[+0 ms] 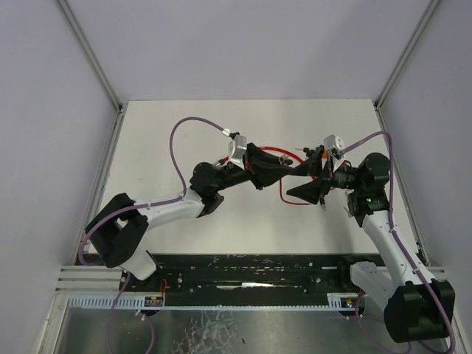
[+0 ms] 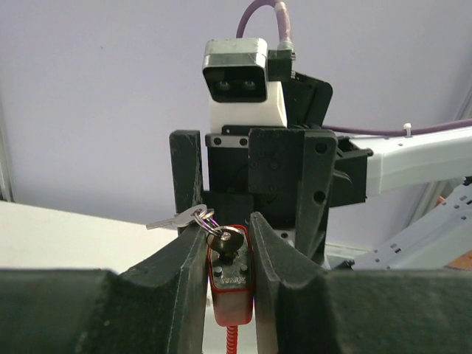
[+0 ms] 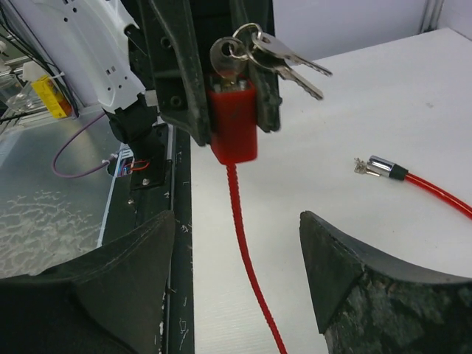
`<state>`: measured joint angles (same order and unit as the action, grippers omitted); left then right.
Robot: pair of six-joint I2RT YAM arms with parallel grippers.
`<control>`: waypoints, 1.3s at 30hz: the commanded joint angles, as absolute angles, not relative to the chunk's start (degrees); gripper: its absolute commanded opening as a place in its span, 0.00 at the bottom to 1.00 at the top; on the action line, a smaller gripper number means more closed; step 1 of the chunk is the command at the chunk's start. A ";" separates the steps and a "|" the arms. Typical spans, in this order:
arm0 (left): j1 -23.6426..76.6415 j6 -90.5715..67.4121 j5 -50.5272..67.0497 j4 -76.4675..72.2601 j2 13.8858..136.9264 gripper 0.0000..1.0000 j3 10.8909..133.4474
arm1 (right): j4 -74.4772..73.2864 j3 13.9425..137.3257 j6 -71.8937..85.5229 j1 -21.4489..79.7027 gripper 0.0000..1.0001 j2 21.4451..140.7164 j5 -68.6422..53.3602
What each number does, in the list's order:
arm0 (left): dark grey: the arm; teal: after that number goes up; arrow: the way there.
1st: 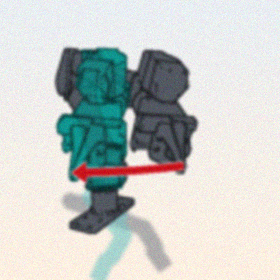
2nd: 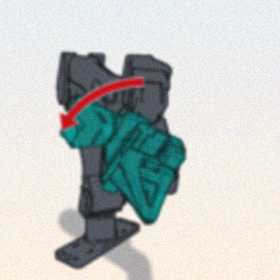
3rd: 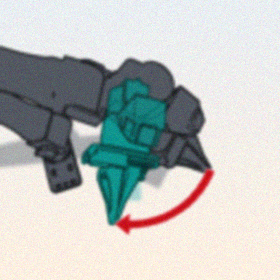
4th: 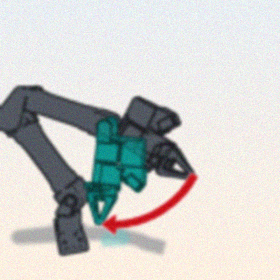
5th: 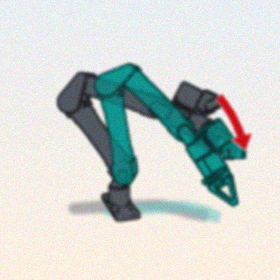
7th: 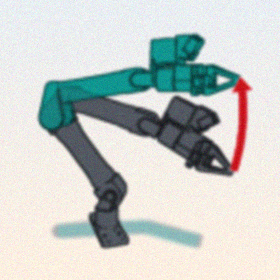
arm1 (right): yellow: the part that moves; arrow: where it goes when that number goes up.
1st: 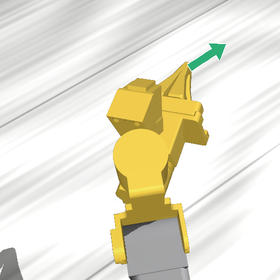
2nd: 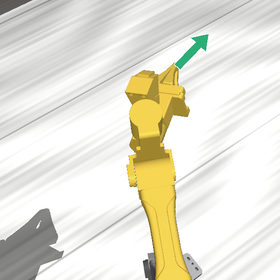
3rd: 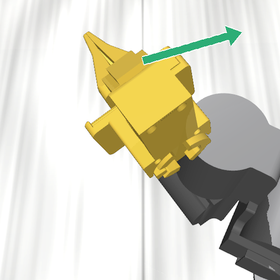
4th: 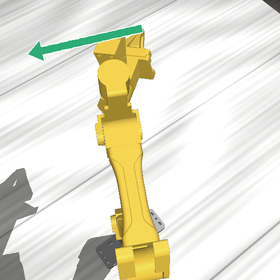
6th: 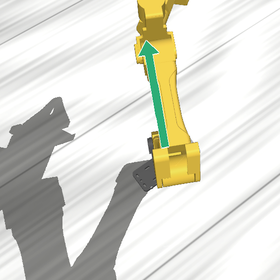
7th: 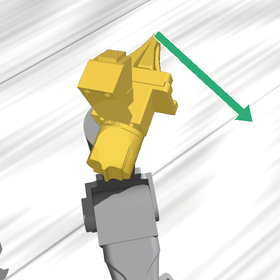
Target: Lock with the key
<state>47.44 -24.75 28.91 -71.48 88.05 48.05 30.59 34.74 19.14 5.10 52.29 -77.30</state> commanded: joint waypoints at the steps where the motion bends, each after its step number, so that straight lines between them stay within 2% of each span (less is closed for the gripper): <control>1: 46.57 -23.37 28.08 -79.13 91.88 0.00 54.25 | 37.73 39.02 21.97 7.35 0.74 55.34 -75.37; 4: 46.50 -24.69 28.87 -78.70 94.09 0.00 57.59 | 40.80 37.76 23.54 7.38 0.73 56.10 -74.73; 6: 46.57 -27.34 28.28 -78.50 95.23 0.00 58.53 | 48.17 34.55 26.80 7.37 0.73 55.23 -74.05; 11: 46.60 -32.55 25.50 -84.12 97.14 0.00 54.96 | 60.17 28.12 30.96 7.38 0.72 55.83 -72.29; 28: 48.52 -36.52 22.15 -84.34 96.56 0.00 52.89 | 65.17 26.02 31.46 7.82 0.58 56.65 -70.17; 31: 48.65 -36.88 22.32 -84.40 97.25 0.00 52.94 | 66.03 25.90 32.54 7.84 0.50 56.72 -69.79; 34: 48.80 -37.46 22.48 -84.45 98.49 0.00 53.77 | 67.08 25.58 33.26 8.13 0.35 57.14 -69.35; 39: 49.05 -37.80 23.25 -84.92 99.81 0.00 54.67 | 66.60 25.88 33.40 8.65 0.15 57.49 -70.05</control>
